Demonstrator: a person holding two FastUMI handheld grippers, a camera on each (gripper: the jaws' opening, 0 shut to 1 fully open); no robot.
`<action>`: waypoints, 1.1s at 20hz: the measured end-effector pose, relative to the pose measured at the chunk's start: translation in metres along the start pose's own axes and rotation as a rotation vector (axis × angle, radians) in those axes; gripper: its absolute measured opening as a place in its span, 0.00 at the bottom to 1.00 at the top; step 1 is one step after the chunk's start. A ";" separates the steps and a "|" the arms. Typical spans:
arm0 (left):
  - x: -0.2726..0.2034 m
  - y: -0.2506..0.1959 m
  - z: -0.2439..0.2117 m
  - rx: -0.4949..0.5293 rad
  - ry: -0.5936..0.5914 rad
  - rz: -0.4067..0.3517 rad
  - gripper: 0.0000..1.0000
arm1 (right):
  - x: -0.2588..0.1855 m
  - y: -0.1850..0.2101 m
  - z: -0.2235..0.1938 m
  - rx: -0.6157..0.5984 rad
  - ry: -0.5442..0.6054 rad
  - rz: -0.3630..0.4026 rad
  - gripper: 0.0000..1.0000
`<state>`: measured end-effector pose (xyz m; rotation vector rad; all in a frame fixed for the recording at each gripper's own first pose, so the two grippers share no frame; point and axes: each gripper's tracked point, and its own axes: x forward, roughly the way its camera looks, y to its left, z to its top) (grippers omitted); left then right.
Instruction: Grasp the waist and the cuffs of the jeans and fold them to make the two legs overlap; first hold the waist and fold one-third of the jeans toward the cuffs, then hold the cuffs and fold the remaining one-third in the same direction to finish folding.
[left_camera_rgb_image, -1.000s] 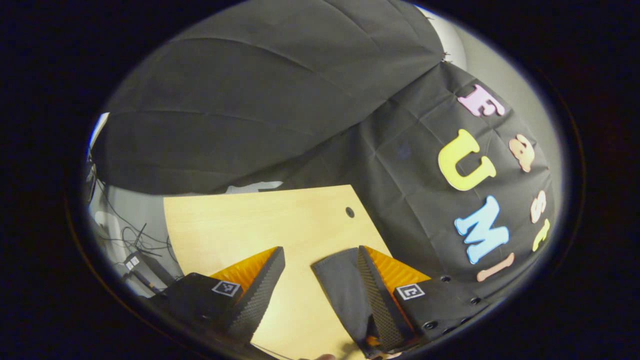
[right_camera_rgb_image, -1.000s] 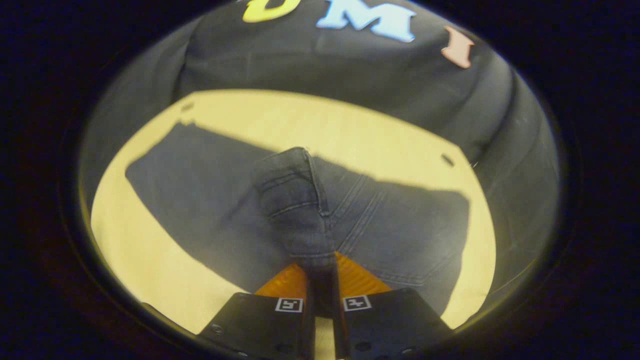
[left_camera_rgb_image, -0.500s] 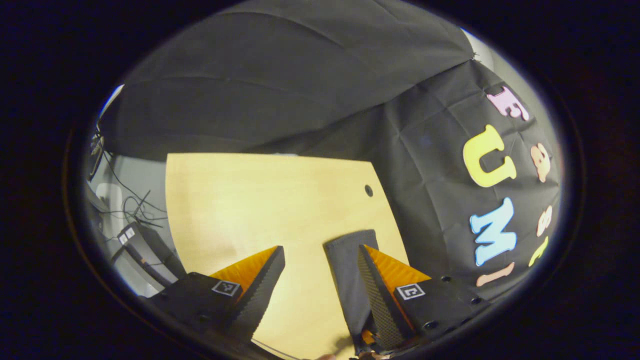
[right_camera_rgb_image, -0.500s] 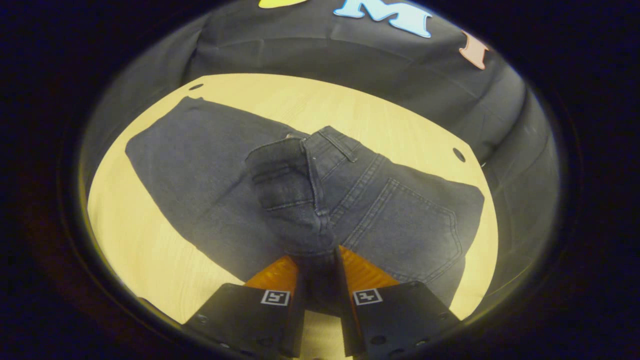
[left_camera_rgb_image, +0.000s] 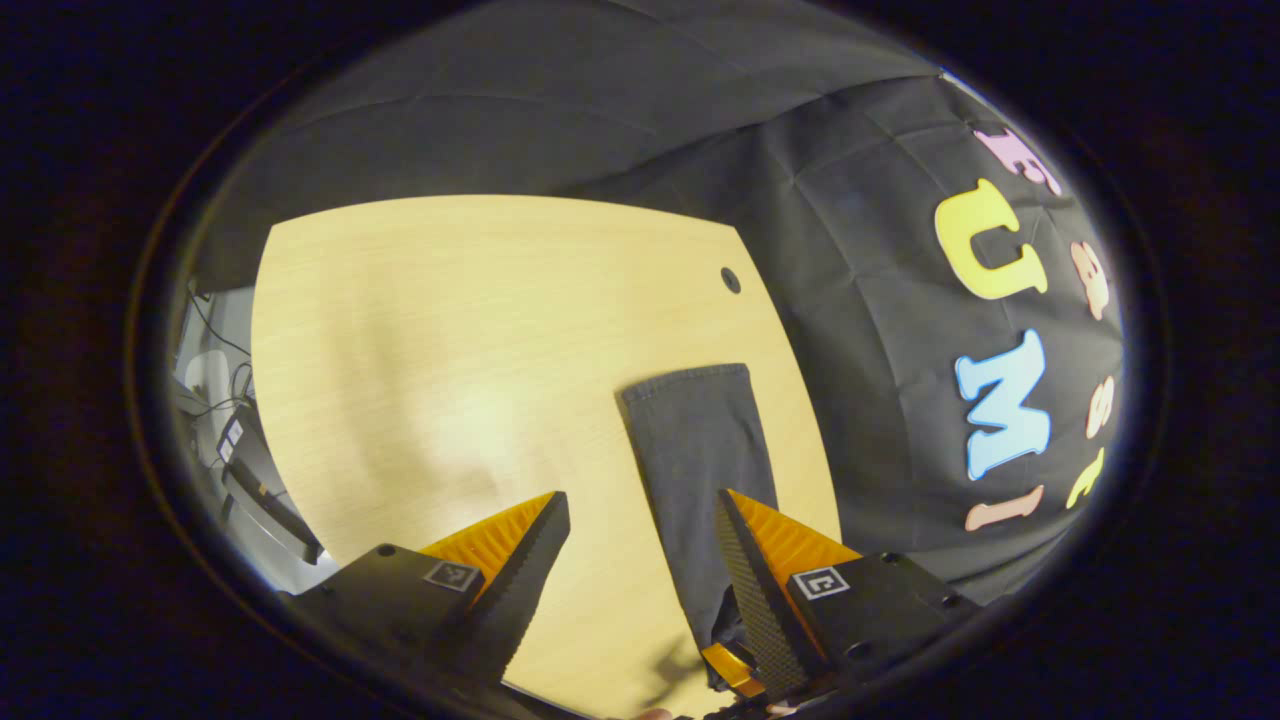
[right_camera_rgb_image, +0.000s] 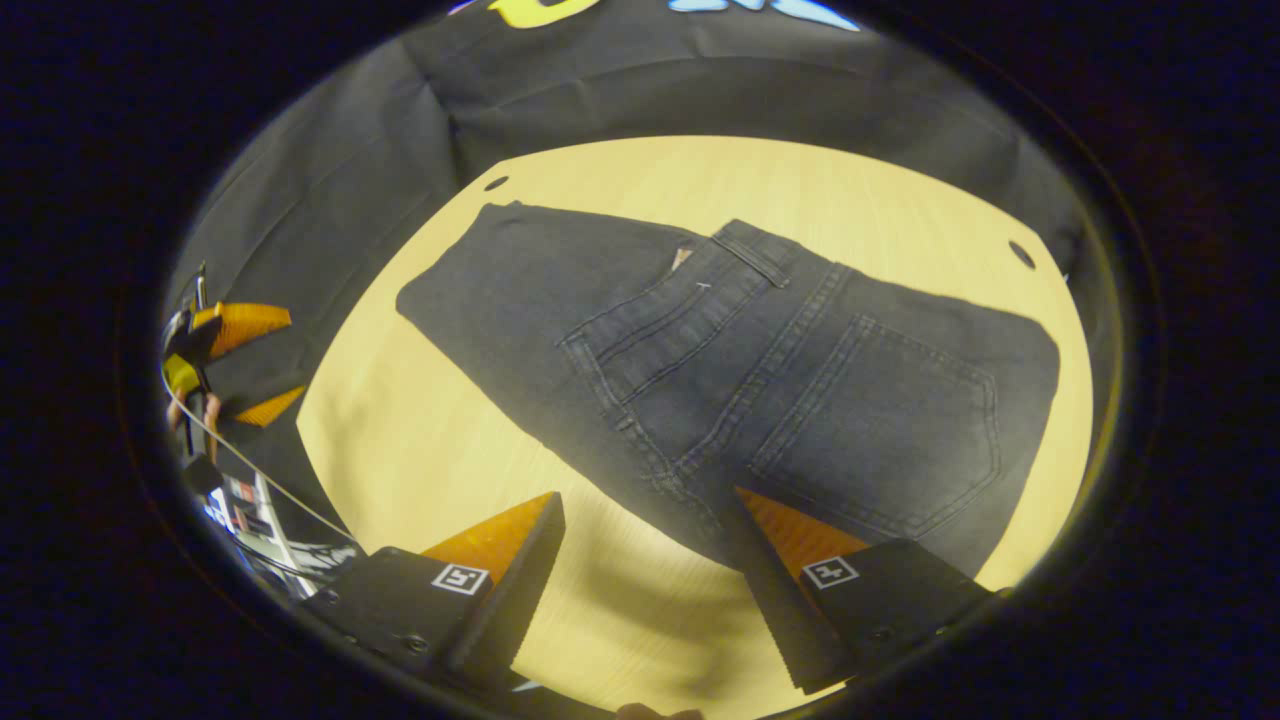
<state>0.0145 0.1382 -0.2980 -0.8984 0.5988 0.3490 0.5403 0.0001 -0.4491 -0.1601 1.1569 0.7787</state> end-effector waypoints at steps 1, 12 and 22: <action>0.014 -0.001 -0.005 0.003 0.019 0.012 0.97 | -0.009 -0.003 0.008 0.073 -0.025 0.017 0.98; 0.170 0.004 0.009 0.153 -0.007 0.429 0.98 | -0.139 -0.083 -0.021 0.547 -0.326 -0.045 0.97; 0.200 -0.018 0.020 0.326 -0.200 0.575 0.84 | -0.155 -0.103 -0.063 0.721 -0.341 -0.082 0.97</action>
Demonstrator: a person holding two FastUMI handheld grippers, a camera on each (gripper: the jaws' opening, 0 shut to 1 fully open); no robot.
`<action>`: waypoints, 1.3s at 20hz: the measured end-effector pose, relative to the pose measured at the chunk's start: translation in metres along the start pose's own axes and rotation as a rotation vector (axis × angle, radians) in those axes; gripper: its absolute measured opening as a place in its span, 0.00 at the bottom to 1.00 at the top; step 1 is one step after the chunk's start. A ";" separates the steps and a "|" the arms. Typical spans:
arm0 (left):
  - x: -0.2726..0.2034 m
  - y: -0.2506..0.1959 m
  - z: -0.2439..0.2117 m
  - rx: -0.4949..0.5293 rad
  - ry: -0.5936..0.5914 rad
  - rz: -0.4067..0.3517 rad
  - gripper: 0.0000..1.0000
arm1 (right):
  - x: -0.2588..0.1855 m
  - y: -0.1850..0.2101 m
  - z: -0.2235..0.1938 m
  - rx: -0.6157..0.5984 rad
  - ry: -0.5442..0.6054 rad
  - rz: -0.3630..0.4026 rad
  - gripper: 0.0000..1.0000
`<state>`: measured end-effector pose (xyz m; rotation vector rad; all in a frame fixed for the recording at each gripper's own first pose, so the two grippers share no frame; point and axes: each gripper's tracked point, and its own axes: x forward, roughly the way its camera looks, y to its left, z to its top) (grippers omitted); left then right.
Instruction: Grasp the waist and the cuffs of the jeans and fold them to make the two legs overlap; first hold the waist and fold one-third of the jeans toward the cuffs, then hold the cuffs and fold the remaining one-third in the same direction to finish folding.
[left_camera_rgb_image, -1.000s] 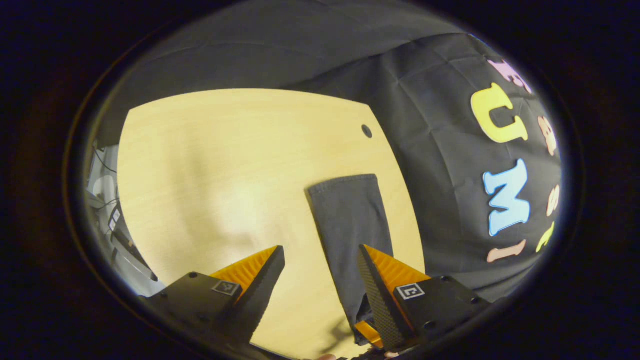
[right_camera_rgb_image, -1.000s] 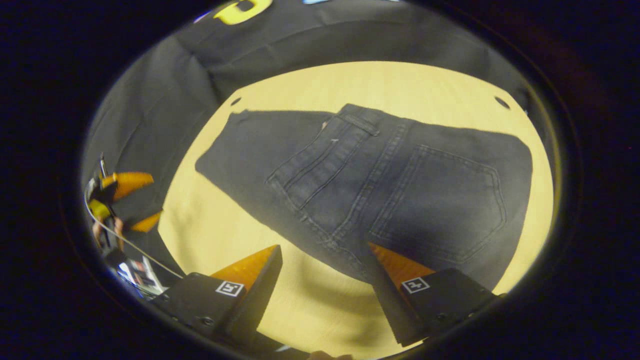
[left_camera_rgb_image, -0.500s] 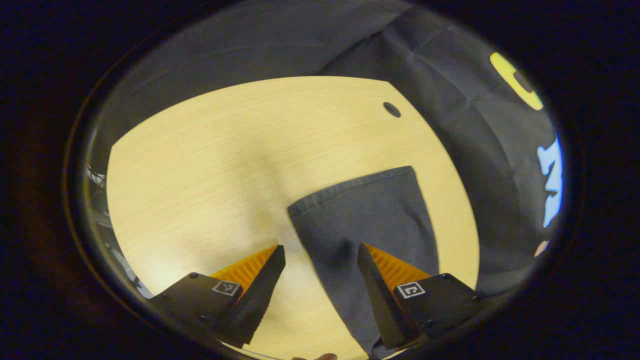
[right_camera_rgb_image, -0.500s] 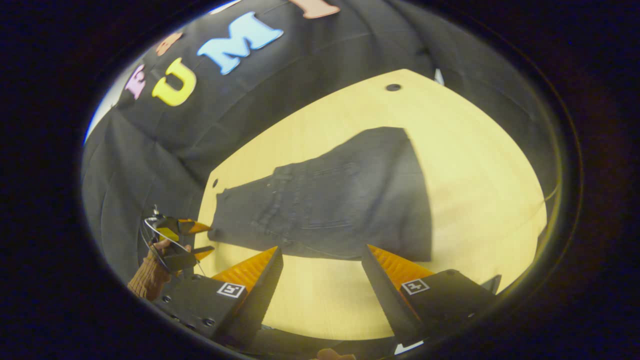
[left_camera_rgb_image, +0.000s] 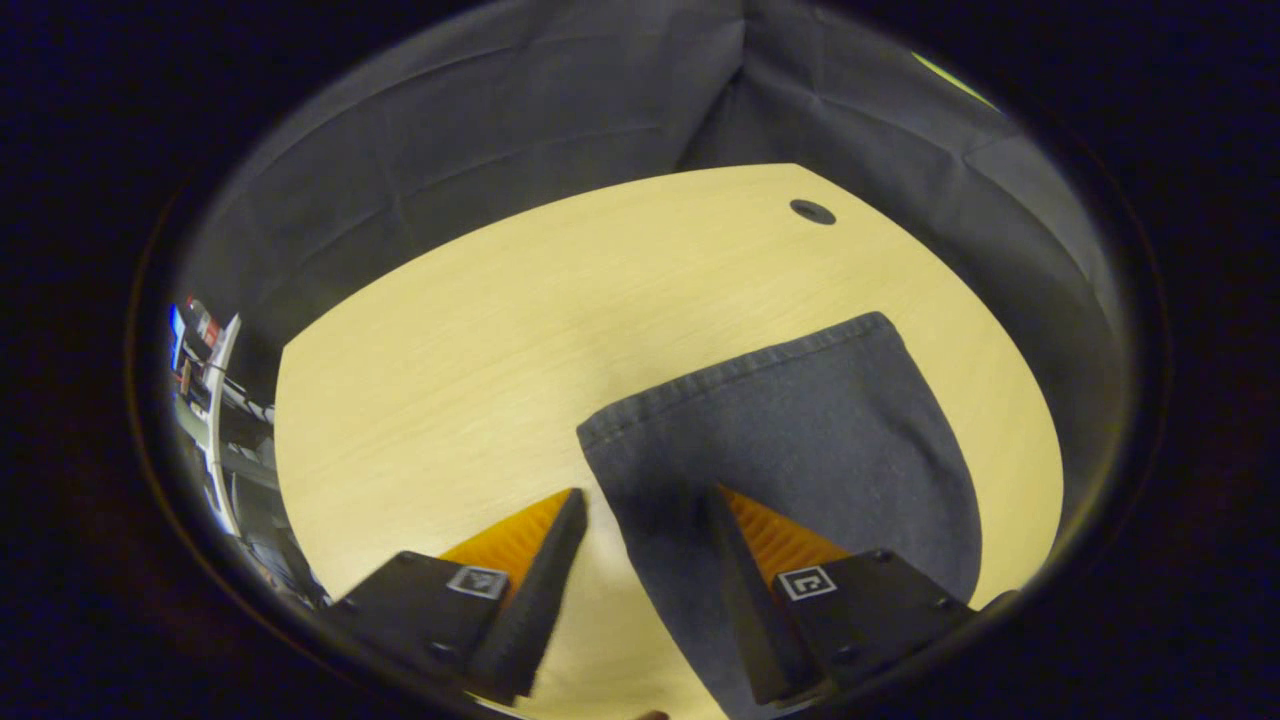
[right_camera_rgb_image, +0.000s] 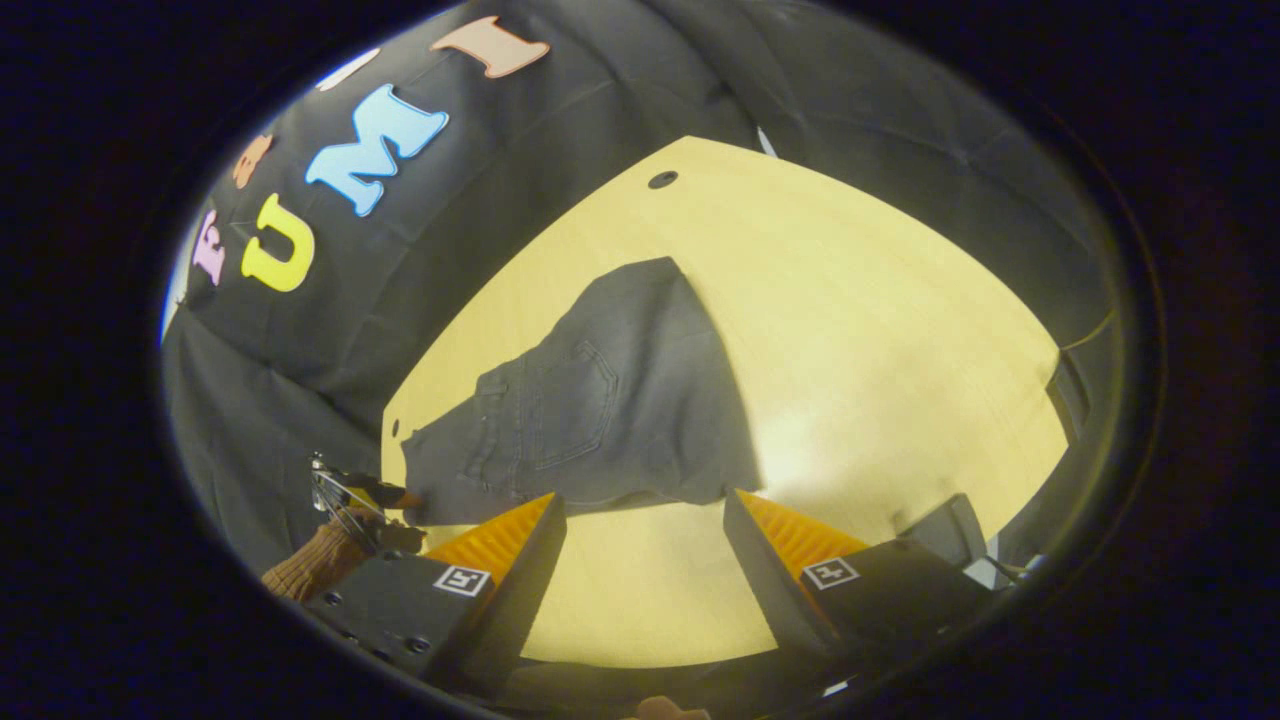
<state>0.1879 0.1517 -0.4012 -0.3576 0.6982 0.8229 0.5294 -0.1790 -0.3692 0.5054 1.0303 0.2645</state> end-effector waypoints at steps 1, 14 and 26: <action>-0.002 -0.011 0.003 0.051 -0.039 -0.020 0.63 | 0.001 0.004 0.002 0.004 0.005 0.007 0.97; -0.078 -0.097 0.081 0.600 -0.280 -0.072 0.08 | 0.011 0.000 0.000 0.027 0.057 -0.022 0.97; -0.251 -0.163 -0.004 0.750 -0.375 -0.697 0.08 | -0.011 -0.009 -0.014 0.042 0.010 -0.009 0.97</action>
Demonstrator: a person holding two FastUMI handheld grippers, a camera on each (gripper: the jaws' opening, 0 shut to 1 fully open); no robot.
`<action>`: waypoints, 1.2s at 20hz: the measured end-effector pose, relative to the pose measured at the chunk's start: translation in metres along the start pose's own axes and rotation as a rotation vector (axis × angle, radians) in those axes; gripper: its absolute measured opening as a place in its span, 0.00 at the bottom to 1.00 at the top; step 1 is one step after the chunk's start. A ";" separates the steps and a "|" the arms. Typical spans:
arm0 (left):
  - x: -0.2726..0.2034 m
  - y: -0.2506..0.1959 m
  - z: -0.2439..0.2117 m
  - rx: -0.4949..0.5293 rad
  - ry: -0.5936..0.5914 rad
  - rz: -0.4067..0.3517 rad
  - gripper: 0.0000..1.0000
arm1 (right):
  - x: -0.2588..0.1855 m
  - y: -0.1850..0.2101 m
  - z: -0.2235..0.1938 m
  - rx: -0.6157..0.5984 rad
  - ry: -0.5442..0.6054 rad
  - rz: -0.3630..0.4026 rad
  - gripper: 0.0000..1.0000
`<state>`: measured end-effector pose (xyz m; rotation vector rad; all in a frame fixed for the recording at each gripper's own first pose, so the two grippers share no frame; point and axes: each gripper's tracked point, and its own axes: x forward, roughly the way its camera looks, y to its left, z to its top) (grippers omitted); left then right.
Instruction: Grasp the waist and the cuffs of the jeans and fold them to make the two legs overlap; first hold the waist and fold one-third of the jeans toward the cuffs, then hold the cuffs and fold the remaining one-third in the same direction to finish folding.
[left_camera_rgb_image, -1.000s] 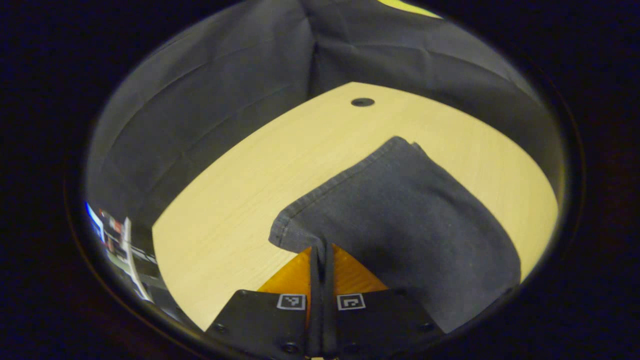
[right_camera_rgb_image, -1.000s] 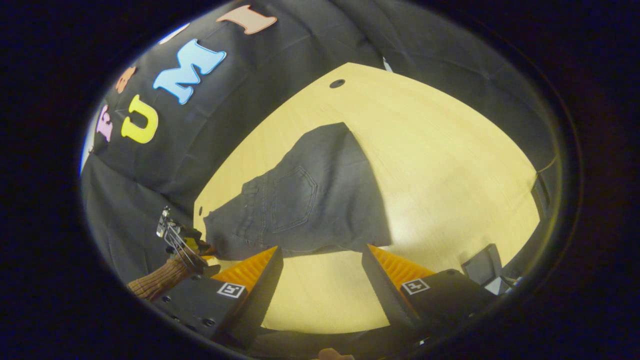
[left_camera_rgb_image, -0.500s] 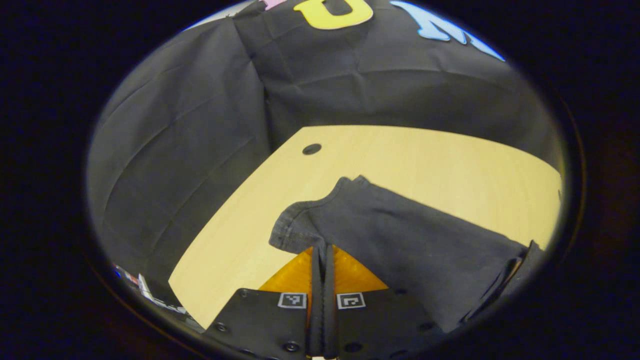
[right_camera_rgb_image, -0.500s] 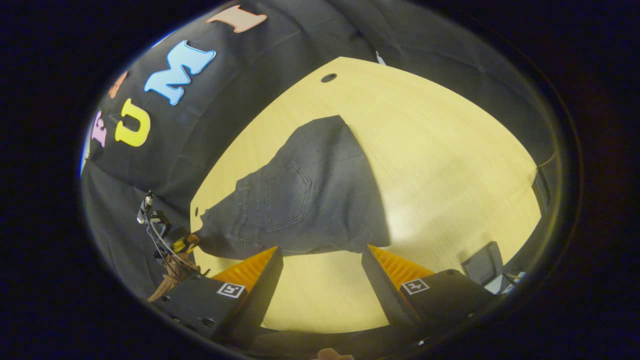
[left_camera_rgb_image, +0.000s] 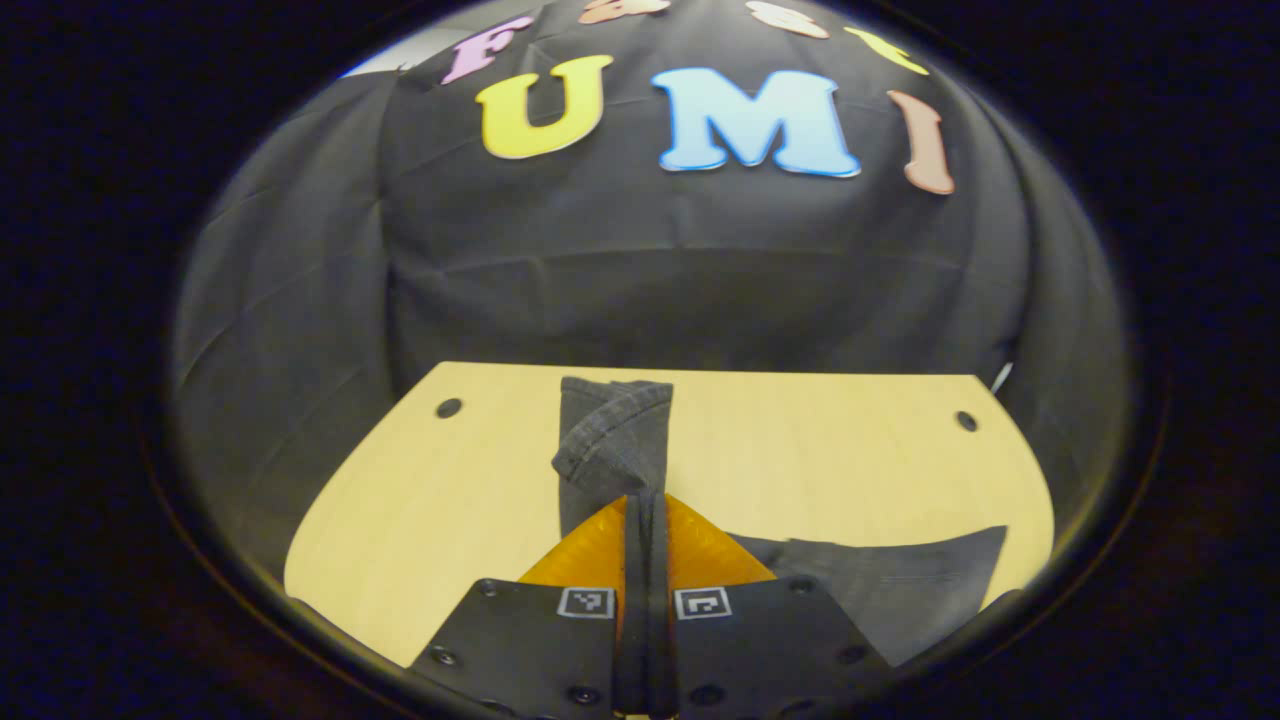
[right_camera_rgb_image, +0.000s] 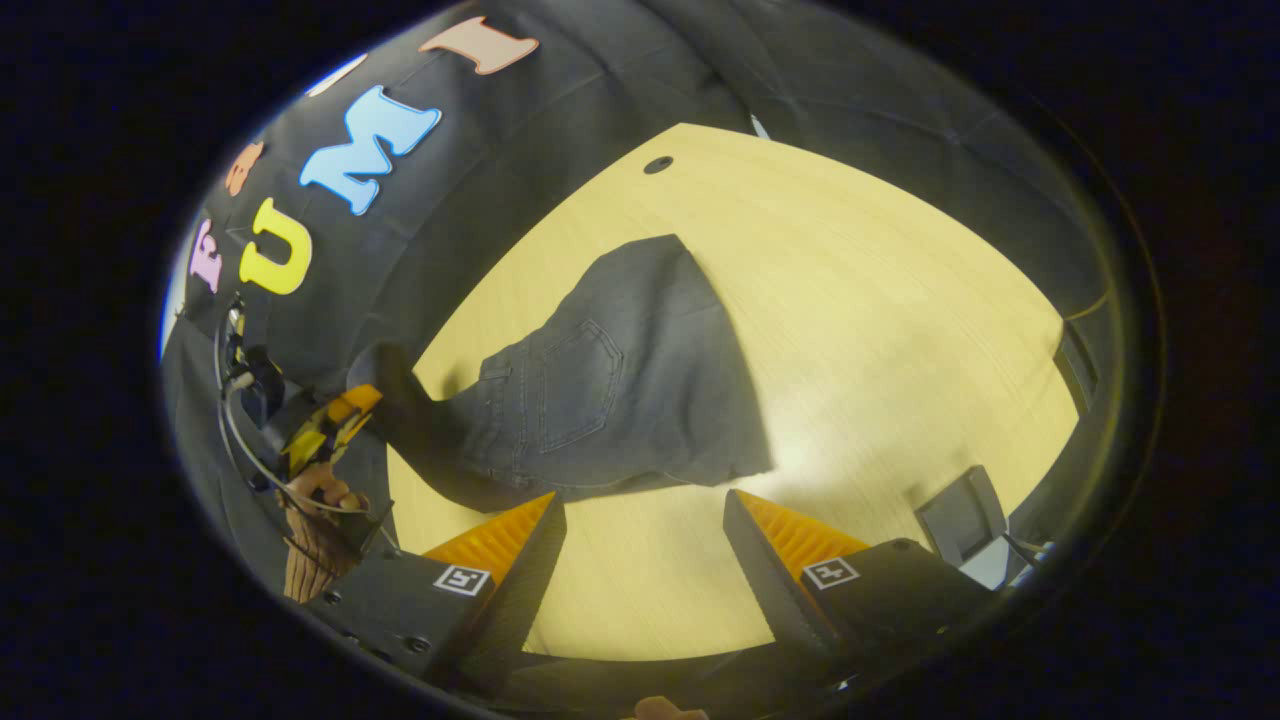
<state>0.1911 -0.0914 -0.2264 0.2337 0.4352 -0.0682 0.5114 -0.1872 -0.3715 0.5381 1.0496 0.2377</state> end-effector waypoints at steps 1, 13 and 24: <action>-0.018 -0.028 -0.003 0.029 -0.009 -0.072 0.08 | -0.004 -0.005 -0.003 0.014 -0.008 -0.004 0.97; -0.156 -0.167 -0.251 0.517 0.344 -0.604 0.08 | -0.045 -0.083 -0.032 0.126 -0.049 -0.106 0.94; -0.171 -0.101 -0.149 0.239 0.255 -0.503 0.09 | -0.035 -0.045 0.009 -0.019 -0.014 0.023 0.95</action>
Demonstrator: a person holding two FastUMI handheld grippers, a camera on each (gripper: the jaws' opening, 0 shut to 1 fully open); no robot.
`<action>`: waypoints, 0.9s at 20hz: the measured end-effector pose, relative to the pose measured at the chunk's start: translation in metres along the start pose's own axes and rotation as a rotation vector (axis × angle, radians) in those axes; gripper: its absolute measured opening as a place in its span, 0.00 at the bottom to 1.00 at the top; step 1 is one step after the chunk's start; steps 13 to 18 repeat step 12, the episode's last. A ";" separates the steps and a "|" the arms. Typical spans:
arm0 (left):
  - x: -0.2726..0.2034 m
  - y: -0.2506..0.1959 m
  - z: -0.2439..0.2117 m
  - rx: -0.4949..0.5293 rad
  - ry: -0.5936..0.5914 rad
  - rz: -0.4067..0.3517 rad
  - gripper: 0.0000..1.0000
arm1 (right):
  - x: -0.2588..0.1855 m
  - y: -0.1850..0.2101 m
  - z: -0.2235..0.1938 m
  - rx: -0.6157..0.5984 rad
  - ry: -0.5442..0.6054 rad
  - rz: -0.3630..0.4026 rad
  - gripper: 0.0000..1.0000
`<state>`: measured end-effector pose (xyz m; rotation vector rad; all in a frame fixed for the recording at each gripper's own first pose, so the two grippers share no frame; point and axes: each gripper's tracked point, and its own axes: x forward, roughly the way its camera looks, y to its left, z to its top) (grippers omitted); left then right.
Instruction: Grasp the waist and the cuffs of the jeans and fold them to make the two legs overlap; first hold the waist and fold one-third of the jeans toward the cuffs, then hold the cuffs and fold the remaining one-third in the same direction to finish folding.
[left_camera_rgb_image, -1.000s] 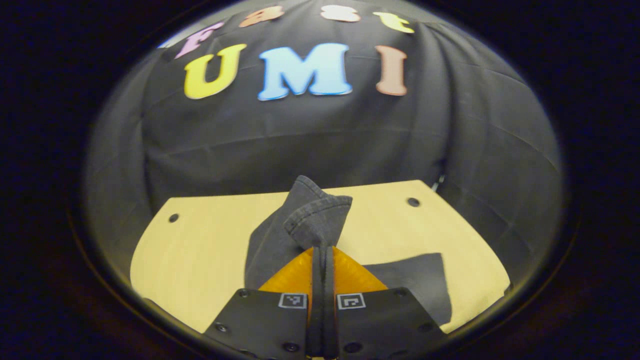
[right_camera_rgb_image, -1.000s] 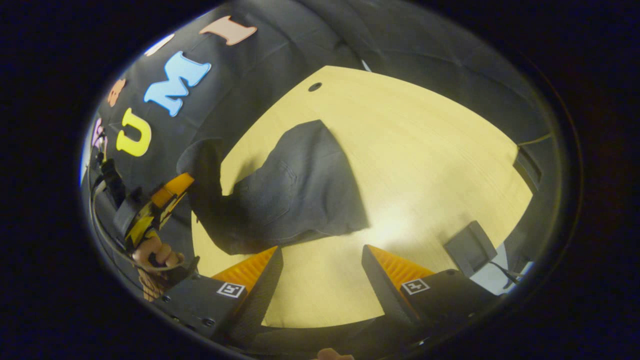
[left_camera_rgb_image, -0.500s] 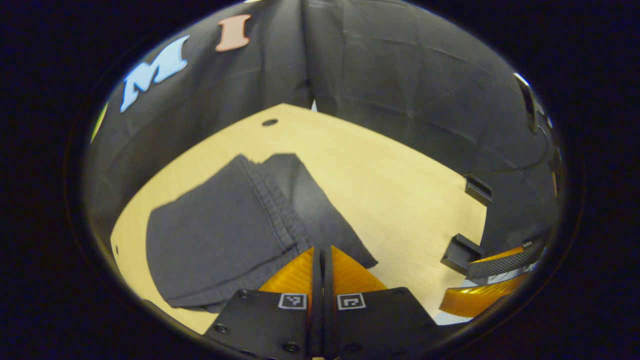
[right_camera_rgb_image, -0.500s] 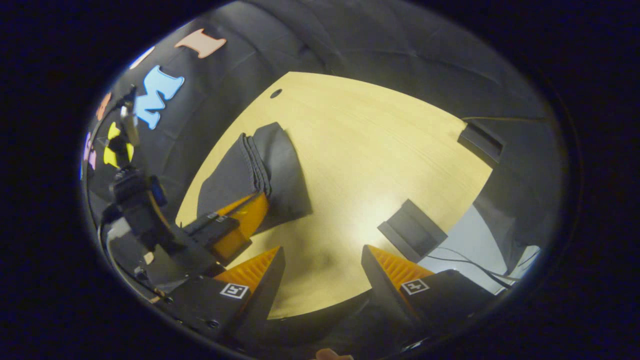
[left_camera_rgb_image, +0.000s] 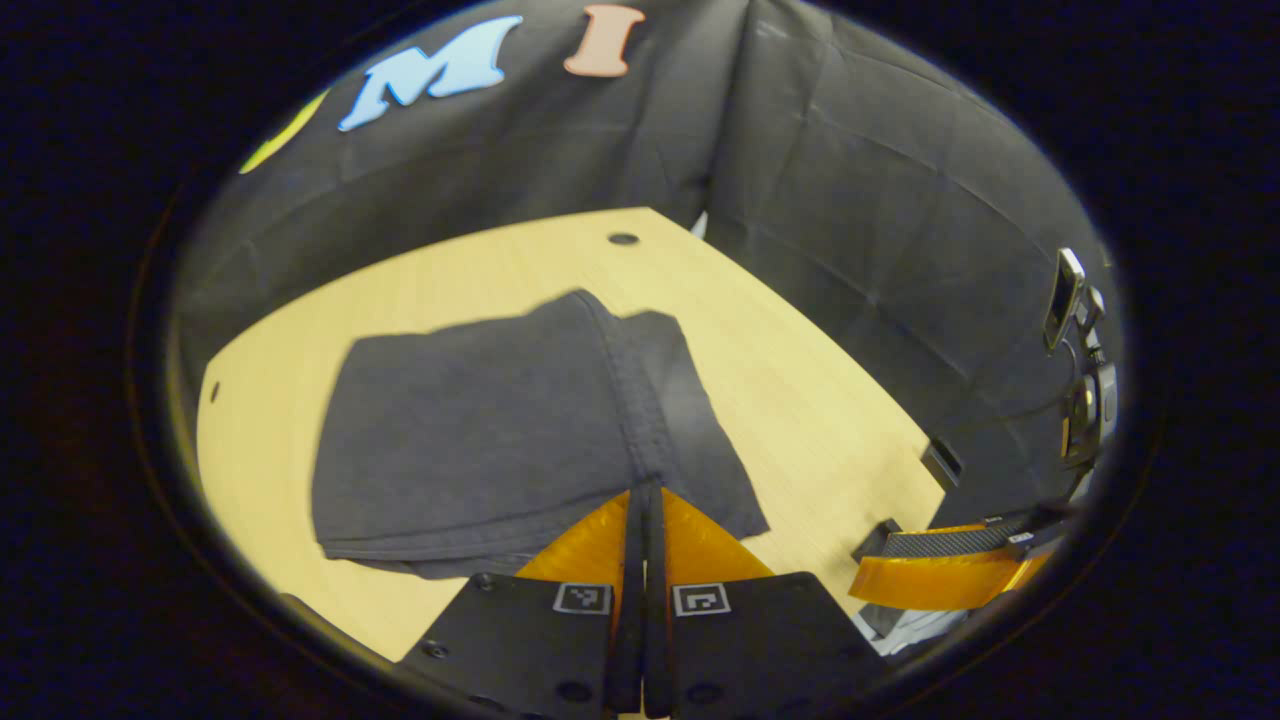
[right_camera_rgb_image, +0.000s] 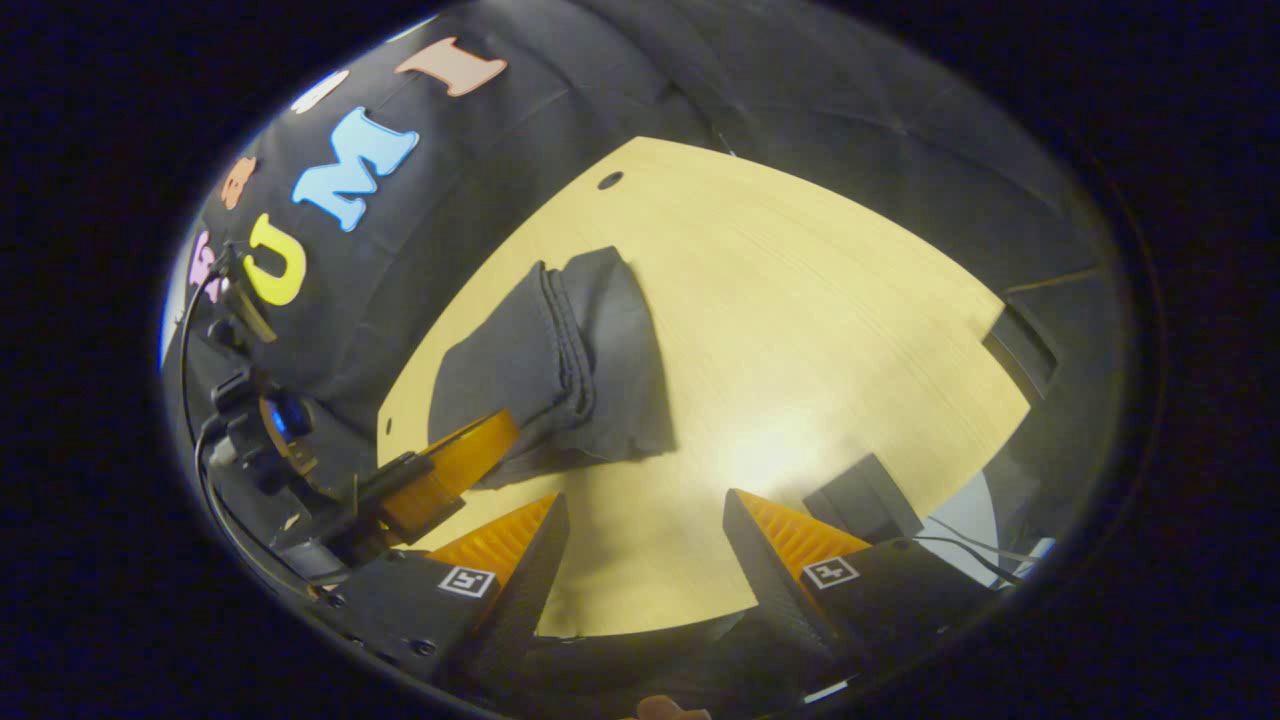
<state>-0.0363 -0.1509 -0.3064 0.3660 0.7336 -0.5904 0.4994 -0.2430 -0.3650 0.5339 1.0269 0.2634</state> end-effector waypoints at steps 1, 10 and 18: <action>-0.017 0.021 0.016 0.011 -0.039 0.065 0.39 | 0.001 0.008 0.009 -0.022 0.000 0.014 0.95; -0.182 0.137 0.167 -0.016 -0.600 0.295 0.99 | -0.058 0.129 0.183 -0.402 -0.735 0.101 0.95; -0.204 0.148 0.182 -0.013 -0.698 0.309 0.94 | -0.091 0.149 0.202 -0.450 -0.951 0.113 0.96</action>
